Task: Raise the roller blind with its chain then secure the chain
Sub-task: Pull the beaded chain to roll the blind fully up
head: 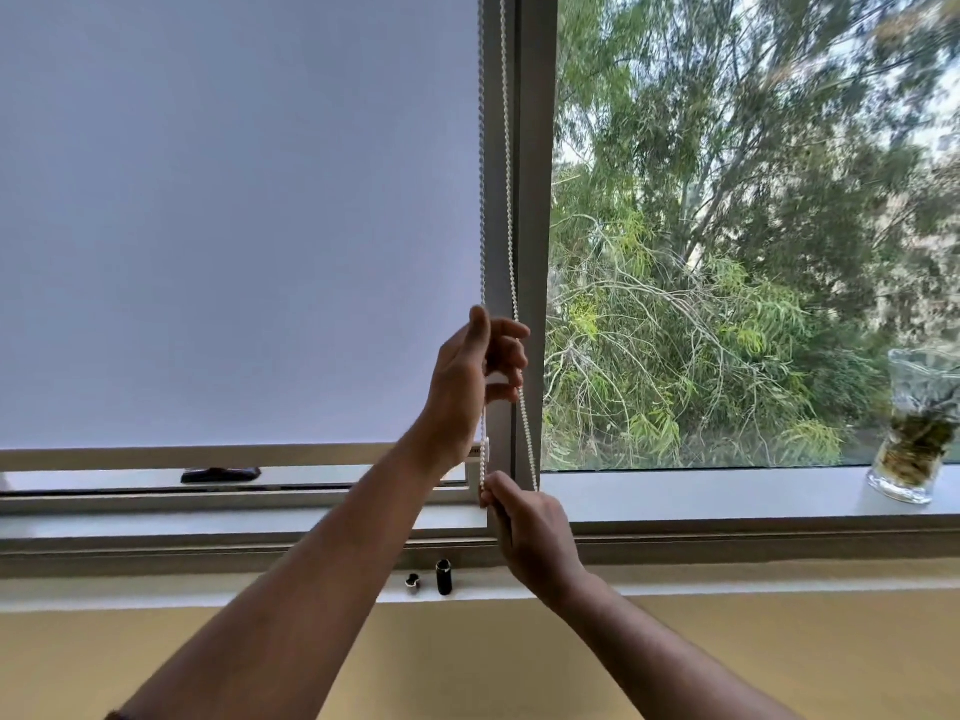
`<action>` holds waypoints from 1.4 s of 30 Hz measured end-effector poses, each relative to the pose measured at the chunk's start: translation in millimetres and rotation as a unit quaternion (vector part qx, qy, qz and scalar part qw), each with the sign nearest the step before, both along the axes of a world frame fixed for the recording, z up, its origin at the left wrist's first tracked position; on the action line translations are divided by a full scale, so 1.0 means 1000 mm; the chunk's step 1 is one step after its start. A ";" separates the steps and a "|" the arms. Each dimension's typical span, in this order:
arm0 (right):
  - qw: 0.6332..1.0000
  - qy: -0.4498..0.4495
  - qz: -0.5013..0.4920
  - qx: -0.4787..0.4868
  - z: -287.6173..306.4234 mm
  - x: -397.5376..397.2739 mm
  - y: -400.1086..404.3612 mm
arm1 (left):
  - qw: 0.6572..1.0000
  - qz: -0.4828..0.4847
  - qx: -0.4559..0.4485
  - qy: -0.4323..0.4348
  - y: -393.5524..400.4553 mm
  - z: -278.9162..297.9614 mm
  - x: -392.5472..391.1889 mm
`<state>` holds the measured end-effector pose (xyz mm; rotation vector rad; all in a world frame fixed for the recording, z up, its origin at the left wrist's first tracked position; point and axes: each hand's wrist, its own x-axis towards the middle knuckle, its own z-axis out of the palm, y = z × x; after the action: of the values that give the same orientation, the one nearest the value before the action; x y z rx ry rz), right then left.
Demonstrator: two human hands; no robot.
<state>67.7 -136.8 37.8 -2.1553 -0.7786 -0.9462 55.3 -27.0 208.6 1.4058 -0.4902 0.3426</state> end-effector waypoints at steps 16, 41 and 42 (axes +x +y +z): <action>0.945 0.248 0.138 0.160 0.108 0.028 -0.031 | 0.994 0.108 0.022 -0.011 -0.022 -0.047 0.009; 0.946 0.047 0.215 0.238 0.236 0.011 0.018 | 0.996 0.076 -0.015 -0.051 0.011 0.092 0.016; 0.952 0.029 0.200 0.230 0.233 0.013 0.019 | 0.996 0.070 -0.028 -0.054 0.012 0.107 0.013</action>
<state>80.4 -118.1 270.4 -1.5406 -0.8293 -0.7563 68.0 -15.1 316.1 1.3753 -0.4670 0.5434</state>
